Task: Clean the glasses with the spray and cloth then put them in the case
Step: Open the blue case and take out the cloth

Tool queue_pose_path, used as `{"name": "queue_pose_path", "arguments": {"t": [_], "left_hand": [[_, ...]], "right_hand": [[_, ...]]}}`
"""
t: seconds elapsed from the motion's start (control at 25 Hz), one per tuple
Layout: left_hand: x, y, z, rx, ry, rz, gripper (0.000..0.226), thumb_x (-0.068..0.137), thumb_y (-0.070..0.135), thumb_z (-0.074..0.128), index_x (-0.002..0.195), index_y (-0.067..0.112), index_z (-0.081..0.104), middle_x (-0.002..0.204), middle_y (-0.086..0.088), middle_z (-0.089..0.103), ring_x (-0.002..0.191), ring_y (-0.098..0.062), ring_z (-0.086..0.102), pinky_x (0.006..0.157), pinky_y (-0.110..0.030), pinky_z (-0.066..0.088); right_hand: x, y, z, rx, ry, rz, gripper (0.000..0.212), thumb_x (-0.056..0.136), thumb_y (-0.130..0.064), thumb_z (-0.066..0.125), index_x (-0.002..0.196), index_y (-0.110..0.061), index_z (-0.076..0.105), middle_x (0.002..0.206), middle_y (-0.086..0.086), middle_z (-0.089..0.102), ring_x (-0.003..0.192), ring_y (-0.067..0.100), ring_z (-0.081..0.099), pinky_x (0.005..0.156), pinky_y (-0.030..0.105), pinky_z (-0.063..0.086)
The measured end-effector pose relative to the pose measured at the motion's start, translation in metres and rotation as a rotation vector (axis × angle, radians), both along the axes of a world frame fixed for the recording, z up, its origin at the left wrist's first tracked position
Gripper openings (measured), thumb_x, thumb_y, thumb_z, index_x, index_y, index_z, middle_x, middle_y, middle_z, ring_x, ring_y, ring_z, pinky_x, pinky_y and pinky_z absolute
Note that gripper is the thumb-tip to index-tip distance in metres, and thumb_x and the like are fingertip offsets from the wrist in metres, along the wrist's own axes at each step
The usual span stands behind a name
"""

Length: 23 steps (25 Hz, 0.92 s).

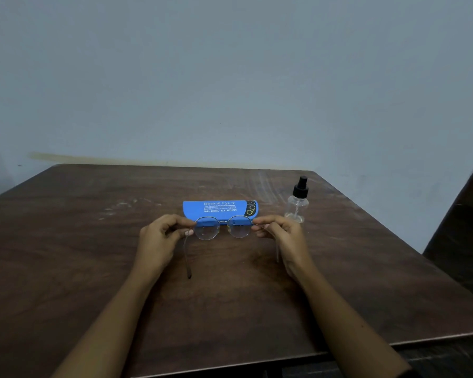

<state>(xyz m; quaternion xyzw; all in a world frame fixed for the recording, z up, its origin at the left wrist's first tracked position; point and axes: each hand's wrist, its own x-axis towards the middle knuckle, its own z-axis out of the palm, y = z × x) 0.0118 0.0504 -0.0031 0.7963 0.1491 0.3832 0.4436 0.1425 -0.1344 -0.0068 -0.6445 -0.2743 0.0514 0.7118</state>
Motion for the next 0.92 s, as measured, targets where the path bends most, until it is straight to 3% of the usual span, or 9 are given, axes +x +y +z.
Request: {"name": "queue_pose_path", "arguments": {"t": [0.2,0.36,0.64,0.92], "left_hand": [[-0.0019,-0.0018,-0.0009,-0.009,0.031,-0.020,0.020,0.069,-0.009,0.066,0.082,0.005,0.071,0.078,0.010,0.064,0.067,0.018,0.057,0.064,0.003,0.041],[-0.0013,-0.0003,-0.0025,-0.028,0.045,-0.026,0.024,0.068,-0.014,0.064,0.084,0.003,0.069,0.078,0.009,0.063,0.064,0.016,0.058,0.063,0.003,0.041],[-0.0011,-0.0022,-0.0036,-0.026,0.072,-0.040,0.022,0.069,-0.014,0.064,0.084,0.000,0.069,0.076,0.007,0.062,0.062,0.017,0.057,0.062,0.002,0.041],[-0.0015,0.0001,-0.0025,-0.005,0.085,-0.007,0.024,0.075,-0.012,0.058,0.079,0.011,0.066,0.077,0.006,0.063,0.065,0.016,0.057,0.060,0.002,0.041]], "right_hand": [[-0.0063,-0.0040,0.0010,-0.024,0.059,0.033,0.019,0.085,0.004,0.053,0.079,-0.007,0.068,0.071,0.010,0.066,0.060,0.005,0.062,0.060,0.014,0.052],[-0.0062,-0.0059,0.0002,-0.077,0.068,0.052,0.021,0.082,0.007,0.055,0.080,-0.010,0.066,0.074,0.009,0.066,0.064,0.008,0.061,0.064,0.015,0.051],[-0.0051,-0.0053,-0.0006,-0.108,0.054,0.034,0.022,0.081,0.011,0.053,0.076,-0.011,0.056,0.068,0.009,0.062,0.057,0.011,0.051,0.057,0.015,0.044],[-0.0062,-0.0048,0.0002,-0.136,0.052,0.027,0.019,0.084,0.005,0.052,0.078,-0.013,0.054,0.067,0.005,0.058,0.060,0.014,0.049,0.057,0.020,0.040]]}}
